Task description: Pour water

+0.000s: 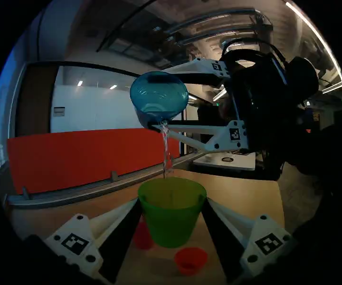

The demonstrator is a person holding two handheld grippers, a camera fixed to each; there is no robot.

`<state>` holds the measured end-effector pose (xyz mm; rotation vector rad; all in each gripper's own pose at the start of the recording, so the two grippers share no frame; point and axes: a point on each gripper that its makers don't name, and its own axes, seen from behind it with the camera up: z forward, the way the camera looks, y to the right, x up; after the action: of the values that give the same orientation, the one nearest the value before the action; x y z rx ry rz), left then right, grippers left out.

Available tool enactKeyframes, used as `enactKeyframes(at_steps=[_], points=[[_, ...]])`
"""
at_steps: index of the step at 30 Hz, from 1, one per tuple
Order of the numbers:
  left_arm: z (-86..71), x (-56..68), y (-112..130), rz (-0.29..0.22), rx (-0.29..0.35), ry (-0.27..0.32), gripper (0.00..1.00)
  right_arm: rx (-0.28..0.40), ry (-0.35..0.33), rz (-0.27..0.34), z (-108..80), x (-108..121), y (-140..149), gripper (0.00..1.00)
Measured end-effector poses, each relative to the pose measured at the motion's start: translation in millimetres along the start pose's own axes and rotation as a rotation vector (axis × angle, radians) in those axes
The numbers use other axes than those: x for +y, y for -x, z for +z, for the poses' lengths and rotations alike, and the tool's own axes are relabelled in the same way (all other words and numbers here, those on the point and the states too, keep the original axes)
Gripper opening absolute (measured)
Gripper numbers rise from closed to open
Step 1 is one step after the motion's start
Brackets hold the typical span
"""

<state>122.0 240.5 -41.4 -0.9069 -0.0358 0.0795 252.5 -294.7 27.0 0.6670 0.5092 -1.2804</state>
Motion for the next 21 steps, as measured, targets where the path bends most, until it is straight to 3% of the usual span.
enactKeyframes(at_steps=[21], points=[[1.4, 3.9, 0.4, 0.004, -0.002, 0.006, 0.85, -0.005, 0.029, -0.089, 0.3, 9.1, 1.8, 0.89]])
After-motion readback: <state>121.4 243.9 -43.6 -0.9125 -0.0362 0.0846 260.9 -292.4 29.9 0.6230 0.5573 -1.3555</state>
